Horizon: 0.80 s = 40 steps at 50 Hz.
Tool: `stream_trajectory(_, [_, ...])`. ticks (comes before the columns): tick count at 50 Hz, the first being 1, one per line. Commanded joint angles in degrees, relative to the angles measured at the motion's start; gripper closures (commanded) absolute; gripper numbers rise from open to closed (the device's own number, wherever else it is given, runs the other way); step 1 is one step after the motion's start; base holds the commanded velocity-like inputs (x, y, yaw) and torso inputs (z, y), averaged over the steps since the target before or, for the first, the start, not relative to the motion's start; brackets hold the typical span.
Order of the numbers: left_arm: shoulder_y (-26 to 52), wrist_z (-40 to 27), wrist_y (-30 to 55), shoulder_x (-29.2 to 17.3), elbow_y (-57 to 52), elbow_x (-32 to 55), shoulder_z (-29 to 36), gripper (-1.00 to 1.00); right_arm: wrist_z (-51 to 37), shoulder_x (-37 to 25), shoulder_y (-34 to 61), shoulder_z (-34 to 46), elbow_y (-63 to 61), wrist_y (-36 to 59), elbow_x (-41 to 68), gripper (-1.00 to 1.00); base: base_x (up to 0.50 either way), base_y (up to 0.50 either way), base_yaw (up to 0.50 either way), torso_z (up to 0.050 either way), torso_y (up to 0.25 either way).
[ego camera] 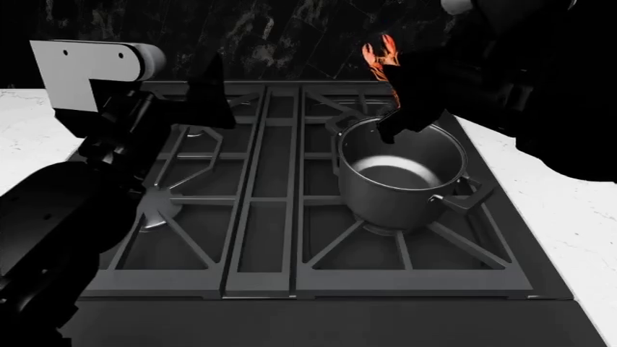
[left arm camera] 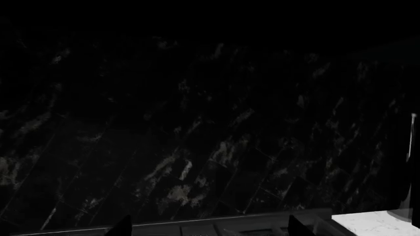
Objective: Frozen meat rests on a plate on the counter. Retrieve the meat and place it in a pot on a burner. Then turn the burner on.
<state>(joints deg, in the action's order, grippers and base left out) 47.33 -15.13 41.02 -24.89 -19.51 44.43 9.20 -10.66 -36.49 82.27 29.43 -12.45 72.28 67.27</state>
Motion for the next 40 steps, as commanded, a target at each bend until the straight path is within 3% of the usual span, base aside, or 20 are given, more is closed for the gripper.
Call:
stream_trajectory(1, [0.1,-0.2,0.1,0.1,0.1,-0.1,0.5,-1.00,1.5,-1.2,0.4,1.5,0.3,1.1,-0.2,1.00,0.00,0.00,0.00,0.000,0.000])
stream_trajectory(17, [0.1,0.1,-0.4,-0.1,0.5,0.0,0.6,-1.00,18.6,-1.2,13.8,13.0,10.1,4.2,-6.2,1.00,0.00,0.00,0.00,0.000,0.000])
stream_trajectory(40, [-0.1,0.7,-1.6,0.0,2.5,-0.5,0.9,-1.00,24.8,-0.8,16.0,21.2,12.8,3.1,-11.0,1.00,0.00,0.00,0.00,0.000,0.000])
